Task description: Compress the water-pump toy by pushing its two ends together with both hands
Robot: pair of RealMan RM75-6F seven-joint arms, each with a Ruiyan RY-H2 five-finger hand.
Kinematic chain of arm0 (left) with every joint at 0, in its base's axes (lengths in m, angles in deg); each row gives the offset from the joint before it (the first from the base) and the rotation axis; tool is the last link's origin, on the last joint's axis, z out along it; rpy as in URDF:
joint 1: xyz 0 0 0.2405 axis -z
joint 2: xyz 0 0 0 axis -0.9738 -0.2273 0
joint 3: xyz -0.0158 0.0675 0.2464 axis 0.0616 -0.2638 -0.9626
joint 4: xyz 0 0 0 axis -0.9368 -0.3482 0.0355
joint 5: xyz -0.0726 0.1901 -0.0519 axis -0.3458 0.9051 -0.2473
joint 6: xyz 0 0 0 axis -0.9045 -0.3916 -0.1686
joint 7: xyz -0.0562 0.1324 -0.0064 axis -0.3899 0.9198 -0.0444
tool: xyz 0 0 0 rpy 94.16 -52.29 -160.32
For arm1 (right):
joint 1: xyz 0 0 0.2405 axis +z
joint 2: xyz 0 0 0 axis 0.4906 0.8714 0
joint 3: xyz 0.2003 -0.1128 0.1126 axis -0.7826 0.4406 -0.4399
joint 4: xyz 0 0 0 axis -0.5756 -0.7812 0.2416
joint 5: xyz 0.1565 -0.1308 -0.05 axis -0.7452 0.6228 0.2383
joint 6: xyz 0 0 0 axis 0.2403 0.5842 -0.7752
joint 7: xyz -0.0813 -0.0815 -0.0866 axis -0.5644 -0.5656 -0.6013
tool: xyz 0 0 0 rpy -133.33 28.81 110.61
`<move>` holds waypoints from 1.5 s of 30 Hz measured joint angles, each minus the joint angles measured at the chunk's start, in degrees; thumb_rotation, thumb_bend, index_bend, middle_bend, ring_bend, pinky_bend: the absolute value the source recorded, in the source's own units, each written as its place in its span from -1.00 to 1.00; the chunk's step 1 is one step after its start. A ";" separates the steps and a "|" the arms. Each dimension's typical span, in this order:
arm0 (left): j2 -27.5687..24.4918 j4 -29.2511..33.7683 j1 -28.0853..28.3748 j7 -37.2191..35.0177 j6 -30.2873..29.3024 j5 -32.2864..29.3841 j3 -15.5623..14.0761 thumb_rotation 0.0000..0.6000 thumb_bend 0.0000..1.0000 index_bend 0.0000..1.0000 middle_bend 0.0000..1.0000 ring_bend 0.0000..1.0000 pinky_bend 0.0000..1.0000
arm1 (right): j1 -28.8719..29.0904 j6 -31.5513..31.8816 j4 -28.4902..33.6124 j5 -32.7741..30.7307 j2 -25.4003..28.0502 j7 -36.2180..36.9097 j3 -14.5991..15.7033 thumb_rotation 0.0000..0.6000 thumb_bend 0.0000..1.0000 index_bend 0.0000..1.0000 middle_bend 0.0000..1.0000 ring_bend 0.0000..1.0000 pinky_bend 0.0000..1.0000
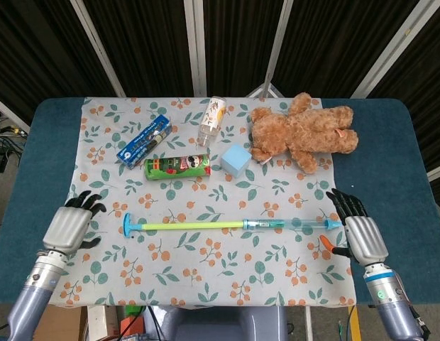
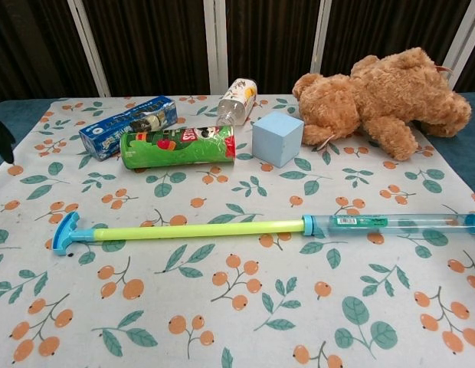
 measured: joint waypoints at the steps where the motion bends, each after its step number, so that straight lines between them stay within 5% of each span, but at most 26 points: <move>1: 0.98 0.16 0.73 1.52 0.19 -0.71 0.17 1.00 -0.52 -0.21 -0.60 -0.79 -0.52 | 0.01 0.03 -0.06 0.08 0.02 0.13 0.04 1.00 -0.34 -1.00 -1.00 -1.00 -1.00; 11: 13.53 -1.27 7.87 17.11 -0.41 -10.37 0.96 1.00 -0.40 -0.09 -0.54 -0.77 -0.50 | 0.02 0.32 -0.82 1.19 0.04 1.09 0.67 1.00 -0.34 -1.00 -1.00 -1.00 -1.00; 21: 21.35 -6.62 12.87 24.59 -3.90 -20.86 2.77 1.00 -0.31 -0.08 -0.55 -0.77 -0.50 | 0.26 0.29 -1.93 1.57 -0.40 1.70 0.89 1.00 -0.34 -1.00 -1.00 -1.00 -1.00; 45: 27.53 -13.44 18.06 27.92 -7.43 -28.83 1.39 1.00 -0.28 -0.03 -0.55 -0.77 -0.50 | 0.53 0.78 -3.57 2.24 -1.57 1.19 1.37 1.00 -0.34 -1.00 -1.00 -1.00 -1.00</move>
